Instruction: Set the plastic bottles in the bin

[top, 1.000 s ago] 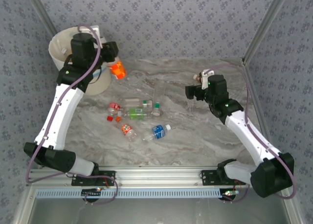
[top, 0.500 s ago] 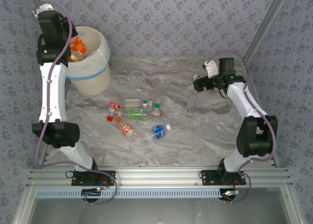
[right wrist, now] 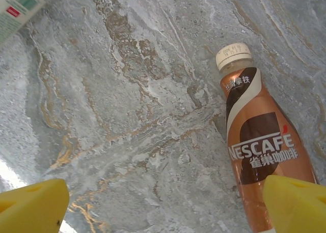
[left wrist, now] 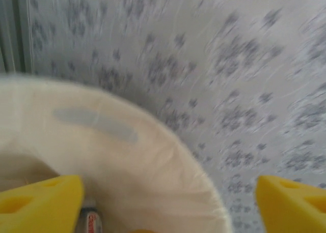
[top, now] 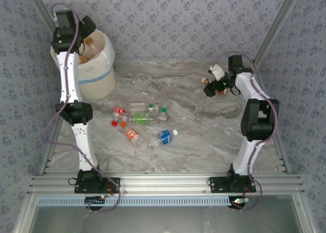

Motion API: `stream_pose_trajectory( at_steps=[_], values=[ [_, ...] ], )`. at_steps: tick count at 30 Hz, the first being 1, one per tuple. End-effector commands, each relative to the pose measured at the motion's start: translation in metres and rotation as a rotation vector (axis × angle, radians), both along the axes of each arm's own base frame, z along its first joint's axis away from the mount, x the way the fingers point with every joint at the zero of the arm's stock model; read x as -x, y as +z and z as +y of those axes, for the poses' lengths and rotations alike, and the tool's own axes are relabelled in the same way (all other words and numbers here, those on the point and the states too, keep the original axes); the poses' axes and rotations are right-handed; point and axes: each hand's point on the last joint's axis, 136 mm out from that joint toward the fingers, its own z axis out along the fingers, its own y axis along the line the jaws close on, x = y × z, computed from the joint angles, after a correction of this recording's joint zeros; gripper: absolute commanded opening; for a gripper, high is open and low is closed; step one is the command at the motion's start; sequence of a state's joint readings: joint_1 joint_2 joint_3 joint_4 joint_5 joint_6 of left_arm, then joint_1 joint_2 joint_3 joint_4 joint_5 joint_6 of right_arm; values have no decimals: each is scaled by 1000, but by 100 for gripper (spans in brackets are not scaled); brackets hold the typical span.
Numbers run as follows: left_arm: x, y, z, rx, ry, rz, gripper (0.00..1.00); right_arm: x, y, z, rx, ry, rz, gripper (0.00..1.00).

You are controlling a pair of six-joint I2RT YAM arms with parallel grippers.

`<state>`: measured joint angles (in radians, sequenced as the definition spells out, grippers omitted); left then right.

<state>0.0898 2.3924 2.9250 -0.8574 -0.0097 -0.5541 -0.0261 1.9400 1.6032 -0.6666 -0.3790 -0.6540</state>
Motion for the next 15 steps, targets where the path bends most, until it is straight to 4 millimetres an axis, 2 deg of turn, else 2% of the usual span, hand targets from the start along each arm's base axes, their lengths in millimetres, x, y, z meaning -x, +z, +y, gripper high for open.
stream_pose_trajectory(
  at_steps=[1, 7, 15],
  values=[
    [19, 10, 4, 65, -9, 21, 99, -3, -5, -13, 58, 52, 13, 100],
    [41, 29, -5, 16, -88, 26, 99, -14, -29, -32, 136, 72, 63, 100],
    [80, 77, -37, 34, -237, -38, 100, -32, -63, -46, 217, 106, 108, 98]
  ],
)
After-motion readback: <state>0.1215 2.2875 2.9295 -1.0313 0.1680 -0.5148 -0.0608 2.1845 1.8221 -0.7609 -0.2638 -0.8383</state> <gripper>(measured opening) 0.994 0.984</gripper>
